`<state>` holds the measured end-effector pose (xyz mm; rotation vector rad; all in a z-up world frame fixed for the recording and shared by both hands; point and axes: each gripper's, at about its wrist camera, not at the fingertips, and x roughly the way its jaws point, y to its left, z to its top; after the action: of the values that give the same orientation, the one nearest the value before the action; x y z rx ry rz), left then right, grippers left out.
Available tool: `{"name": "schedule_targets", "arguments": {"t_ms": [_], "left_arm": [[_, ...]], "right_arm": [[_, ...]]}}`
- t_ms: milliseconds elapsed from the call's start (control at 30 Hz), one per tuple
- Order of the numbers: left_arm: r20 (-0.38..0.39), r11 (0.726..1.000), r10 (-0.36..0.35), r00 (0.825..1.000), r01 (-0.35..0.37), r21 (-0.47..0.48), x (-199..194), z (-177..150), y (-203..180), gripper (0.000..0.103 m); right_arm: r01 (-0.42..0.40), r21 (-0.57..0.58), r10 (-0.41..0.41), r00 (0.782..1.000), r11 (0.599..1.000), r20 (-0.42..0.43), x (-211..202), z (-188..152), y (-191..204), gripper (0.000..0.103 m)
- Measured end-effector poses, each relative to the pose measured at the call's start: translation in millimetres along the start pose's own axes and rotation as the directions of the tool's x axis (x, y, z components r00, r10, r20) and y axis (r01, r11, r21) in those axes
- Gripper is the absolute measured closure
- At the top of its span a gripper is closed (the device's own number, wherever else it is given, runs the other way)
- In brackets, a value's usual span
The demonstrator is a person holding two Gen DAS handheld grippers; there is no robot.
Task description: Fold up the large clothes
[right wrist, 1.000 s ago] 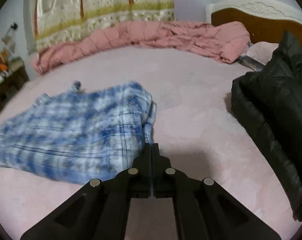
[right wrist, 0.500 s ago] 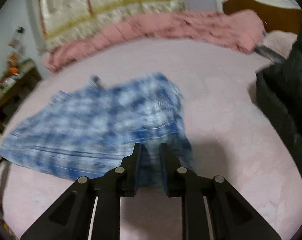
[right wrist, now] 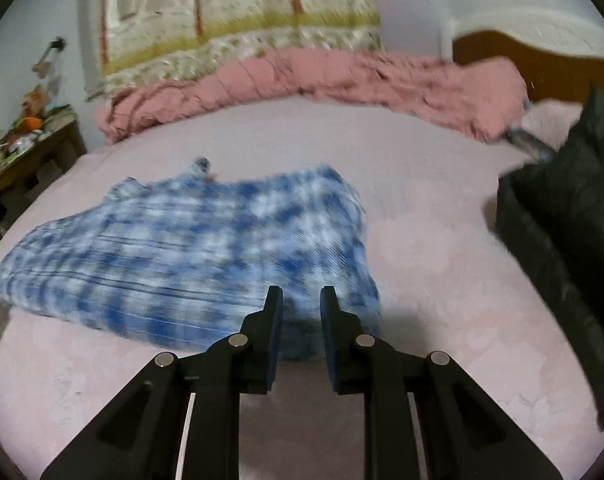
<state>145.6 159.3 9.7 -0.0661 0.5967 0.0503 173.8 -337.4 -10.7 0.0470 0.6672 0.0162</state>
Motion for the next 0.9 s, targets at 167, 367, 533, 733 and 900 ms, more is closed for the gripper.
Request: {"name": "schedule_targets", "arguments": {"t_ms": [167,367,533,733,900], "left_arm": [[0.003,0.994,-0.105,0.994,0.105,0.020,11,30,-53,0.055],[-0.226,0.980,-0.199,0.954,0.193,-0.050,69,41,-109,0.083],[-0.319,0.980,-0.195,0.927,0.199,-0.022,107,8,-139,0.084],[-0.297,0.965,-0.262,0.918,0.252,-0.071,120,-9,-129,0.083],[-0.247,0.977,-0.207,0.947,0.214,0.001,106,-13,-138,0.083]], "right_arm": [[0.017,-0.004,-0.017,0.997,1.000,0.069,-27,16,22,0.083],[-0.257,0.112,0.261,0.965,0.960,-0.028,-6,32,40,0.087],[-0.330,0.064,0.337,0.928,0.942,-0.160,19,19,80,0.087],[-0.333,0.032,0.330,0.910,0.942,-0.251,63,-7,109,0.087],[-0.333,0.052,0.336,0.913,0.941,-0.232,67,-15,108,0.087]]}}
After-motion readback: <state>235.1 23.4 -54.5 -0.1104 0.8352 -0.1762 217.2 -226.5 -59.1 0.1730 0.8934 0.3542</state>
